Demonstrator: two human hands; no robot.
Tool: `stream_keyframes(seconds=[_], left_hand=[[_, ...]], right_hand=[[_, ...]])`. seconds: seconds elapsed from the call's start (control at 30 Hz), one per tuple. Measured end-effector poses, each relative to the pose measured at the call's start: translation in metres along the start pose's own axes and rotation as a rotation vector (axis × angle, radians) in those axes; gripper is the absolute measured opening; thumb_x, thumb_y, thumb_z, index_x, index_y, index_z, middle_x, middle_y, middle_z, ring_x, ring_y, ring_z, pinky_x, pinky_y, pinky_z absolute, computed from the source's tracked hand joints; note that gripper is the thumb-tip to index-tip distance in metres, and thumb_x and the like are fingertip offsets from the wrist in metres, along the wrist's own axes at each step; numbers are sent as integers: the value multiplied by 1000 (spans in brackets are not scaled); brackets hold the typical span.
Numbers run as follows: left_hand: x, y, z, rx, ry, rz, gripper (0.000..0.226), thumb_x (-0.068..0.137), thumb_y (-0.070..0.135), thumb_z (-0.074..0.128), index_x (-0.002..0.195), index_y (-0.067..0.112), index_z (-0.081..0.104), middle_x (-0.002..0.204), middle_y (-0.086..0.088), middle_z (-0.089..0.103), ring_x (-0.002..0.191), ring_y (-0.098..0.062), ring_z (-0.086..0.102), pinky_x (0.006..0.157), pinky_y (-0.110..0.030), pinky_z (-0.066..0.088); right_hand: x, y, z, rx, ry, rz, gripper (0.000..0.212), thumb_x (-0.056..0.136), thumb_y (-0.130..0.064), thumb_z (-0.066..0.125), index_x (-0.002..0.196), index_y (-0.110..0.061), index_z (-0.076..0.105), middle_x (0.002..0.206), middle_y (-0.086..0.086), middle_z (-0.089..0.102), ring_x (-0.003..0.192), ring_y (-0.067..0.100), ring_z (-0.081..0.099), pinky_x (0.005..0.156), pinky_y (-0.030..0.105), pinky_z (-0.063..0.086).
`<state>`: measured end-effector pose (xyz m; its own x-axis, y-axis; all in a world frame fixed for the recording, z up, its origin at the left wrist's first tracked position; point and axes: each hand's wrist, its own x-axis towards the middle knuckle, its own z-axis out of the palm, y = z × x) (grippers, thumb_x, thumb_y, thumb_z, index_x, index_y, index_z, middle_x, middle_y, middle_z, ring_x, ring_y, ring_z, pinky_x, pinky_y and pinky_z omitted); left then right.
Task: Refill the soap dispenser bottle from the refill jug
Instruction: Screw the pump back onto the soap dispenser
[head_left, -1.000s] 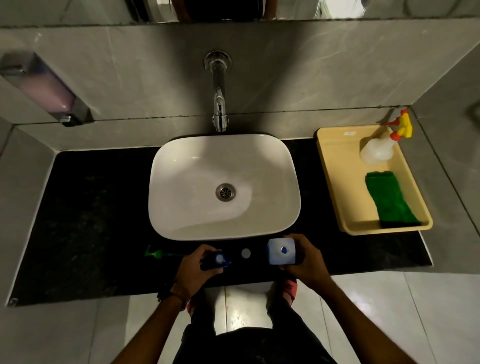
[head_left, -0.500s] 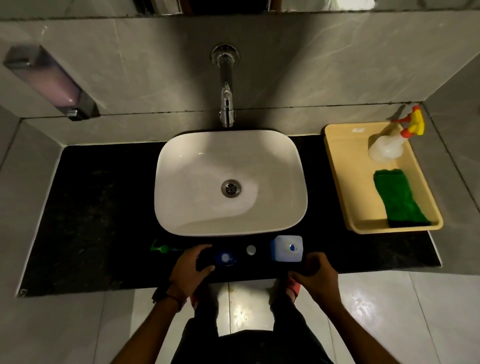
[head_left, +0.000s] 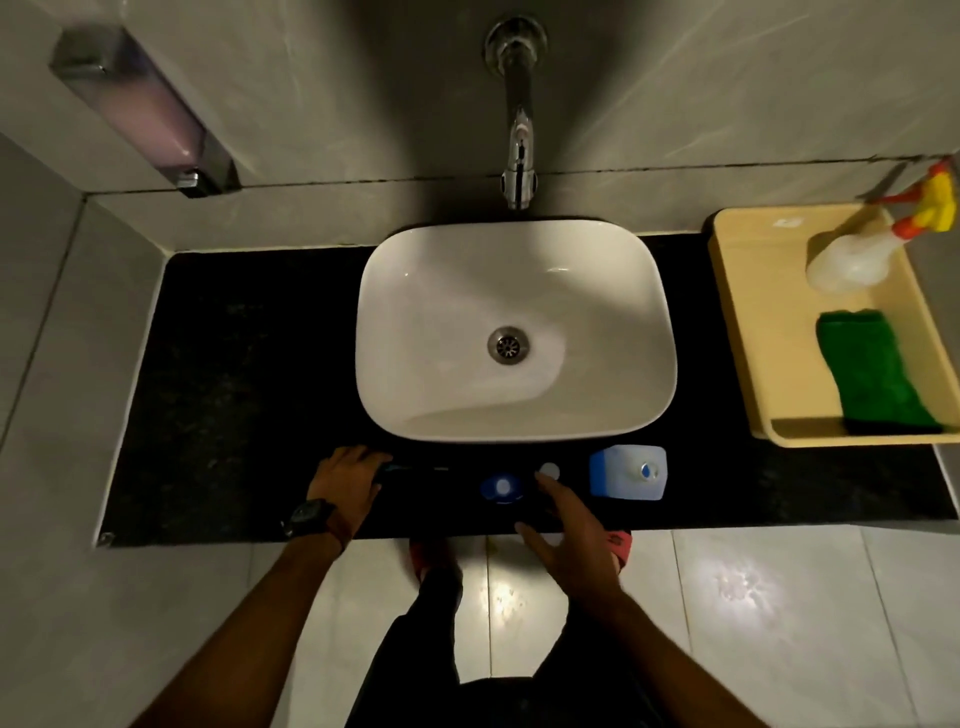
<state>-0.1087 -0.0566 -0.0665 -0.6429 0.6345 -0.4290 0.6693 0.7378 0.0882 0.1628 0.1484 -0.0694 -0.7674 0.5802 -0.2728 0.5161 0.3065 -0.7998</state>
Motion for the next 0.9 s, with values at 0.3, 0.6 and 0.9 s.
stream_keyframes(seconds=[0.3, 0.6, 0.9], left_hand=[[-8, -6, 2, -109, -12, 49, 38, 86, 26, 70, 124, 27, 66, 124, -2, 67, 115, -28, 61, 95, -38, 50], [-79, 15, -95, -794, 175, 149, 32, 74, 28, 87, 98, 34, 68, 96, 17, 72, 90, -5, 69, 79, -20, 57], [-117, 66, -247, -551, 335, 443, 28, 79, 44, 78, 105, 34, 75, 98, 18, 71, 83, -6, 69, 71, -25, 58]], right_hand=[[44, -20, 24, -31, -123, 11, 62, 78, -23, 89, 134, -25, 62, 120, -13, 67, 113, 5, 63, 101, 28, 54], [38, -45, -10, -44, 17, -41, 60, 68, -48, 91, 115, -32, 58, 102, -13, 75, 94, 12, 73, 79, 35, 61], [46, -114, -76, -108, 199, -262, 57, 73, -49, 88, 121, -33, 61, 106, -11, 78, 92, 13, 74, 77, 37, 62]])
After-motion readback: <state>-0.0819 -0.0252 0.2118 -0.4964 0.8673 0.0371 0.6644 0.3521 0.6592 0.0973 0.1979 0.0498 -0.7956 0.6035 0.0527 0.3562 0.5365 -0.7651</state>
